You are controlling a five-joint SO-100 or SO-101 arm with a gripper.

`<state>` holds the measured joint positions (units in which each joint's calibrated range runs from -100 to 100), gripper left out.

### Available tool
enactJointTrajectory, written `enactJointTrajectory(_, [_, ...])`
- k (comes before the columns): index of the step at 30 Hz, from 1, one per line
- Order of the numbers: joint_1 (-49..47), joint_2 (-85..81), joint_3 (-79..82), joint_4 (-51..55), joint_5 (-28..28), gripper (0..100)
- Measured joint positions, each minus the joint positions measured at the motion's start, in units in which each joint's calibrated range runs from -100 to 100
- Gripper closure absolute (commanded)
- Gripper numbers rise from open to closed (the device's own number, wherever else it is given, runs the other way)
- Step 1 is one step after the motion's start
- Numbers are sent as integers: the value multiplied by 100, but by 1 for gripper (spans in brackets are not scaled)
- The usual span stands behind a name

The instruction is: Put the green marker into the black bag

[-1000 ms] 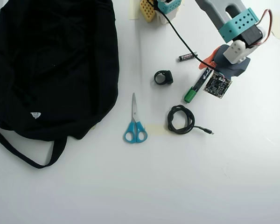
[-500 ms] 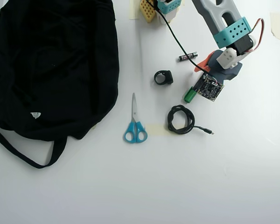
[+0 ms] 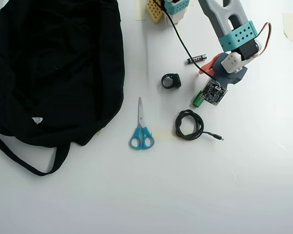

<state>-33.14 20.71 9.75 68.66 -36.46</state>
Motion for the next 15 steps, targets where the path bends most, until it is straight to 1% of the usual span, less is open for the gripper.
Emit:
enactJointTrajectory(6, [0, -374, 574, -730, 5, 74])
enactJointTrajectory(15, [0, -897, 1329, -1048, 0, 74])
